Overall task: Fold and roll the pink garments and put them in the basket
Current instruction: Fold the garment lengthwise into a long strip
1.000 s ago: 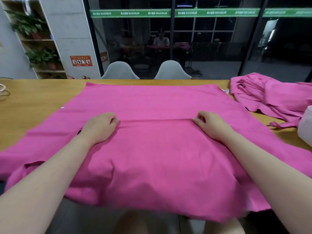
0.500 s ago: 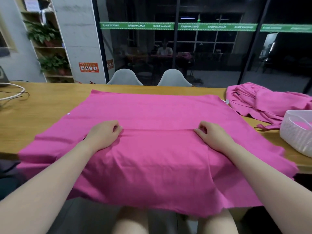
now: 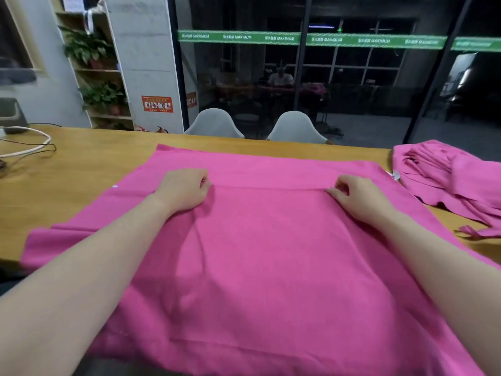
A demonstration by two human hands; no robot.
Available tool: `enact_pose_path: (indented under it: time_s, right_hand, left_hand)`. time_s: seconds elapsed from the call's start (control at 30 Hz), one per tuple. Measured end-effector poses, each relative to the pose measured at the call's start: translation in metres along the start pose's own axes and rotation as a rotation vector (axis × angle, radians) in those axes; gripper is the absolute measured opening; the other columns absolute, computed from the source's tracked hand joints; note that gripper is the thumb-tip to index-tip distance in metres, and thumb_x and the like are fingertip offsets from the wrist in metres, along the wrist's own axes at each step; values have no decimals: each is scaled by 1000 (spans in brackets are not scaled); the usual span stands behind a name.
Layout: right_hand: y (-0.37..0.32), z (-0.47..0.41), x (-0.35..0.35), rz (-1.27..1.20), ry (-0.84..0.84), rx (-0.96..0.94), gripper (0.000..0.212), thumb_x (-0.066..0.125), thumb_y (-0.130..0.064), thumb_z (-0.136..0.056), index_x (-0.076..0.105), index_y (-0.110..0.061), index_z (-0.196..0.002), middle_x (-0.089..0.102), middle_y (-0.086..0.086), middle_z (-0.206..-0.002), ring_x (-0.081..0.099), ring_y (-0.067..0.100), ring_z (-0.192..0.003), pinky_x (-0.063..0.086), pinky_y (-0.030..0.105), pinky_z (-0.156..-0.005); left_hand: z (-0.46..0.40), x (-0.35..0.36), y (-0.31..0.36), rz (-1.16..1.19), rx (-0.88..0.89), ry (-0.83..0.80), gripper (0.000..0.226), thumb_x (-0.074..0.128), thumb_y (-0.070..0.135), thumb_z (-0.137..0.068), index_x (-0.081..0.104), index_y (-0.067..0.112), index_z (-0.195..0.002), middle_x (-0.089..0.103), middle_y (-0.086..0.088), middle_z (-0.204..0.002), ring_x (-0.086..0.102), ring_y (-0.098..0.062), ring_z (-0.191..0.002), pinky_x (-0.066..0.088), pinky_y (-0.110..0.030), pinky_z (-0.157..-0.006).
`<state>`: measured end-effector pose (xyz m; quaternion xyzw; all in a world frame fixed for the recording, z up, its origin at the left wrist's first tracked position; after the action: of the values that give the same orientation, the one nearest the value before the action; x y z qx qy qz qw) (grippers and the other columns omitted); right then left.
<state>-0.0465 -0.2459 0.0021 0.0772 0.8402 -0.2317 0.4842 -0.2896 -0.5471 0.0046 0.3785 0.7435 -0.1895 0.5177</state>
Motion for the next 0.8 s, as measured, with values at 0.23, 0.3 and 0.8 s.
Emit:
enact_pose_path:
  time_s: [0.23, 0.3, 0.8]
  right_hand:
    - [30, 3, 49, -110, -48, 67, 31, 69, -44, -93, 56, -21, -75, 59, -5, -71, 56, 25, -74, 47, 40, -69]
    - [30, 5, 50, -106, -59, 73, 31, 68, -45, -93, 56, -22, -76, 59, -6, -71, 56, 25, -73, 47, 40, -68]
    - [11, 71, 25, -104, -71, 74, 28, 67, -44, -94, 58, -22, -79, 61, -4, -75, 58, 26, -77, 49, 41, -72]
  left_hand:
    - [-1, 46, -26, 68, -68, -10, 23, 49, 42, -101, 58, 24, -89, 70, -4, -92, 64, -33, -90, 41, -38, -71]
    - [0, 50, -25, 57, -61, -36, 22, 50, 42, -100, 58, 25, -88, 70, -2, -90, 64, -33, -89, 42, -38, -71]
    - [74, 23, -8, 72, -65, -66, 29, 50, 36, -100, 44, 25, -74, 57, 7, -73, 56, -28, -75, 39, -37, -64]
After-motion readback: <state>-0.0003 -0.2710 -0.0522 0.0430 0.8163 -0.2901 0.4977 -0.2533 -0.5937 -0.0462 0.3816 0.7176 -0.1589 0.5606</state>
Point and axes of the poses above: each hand's wrist, its own z-axis away from the middle knuckle, its own x-axis out of the palm, y = z × x, the point moved 10 cm from there along -z, towards the middle knuckle
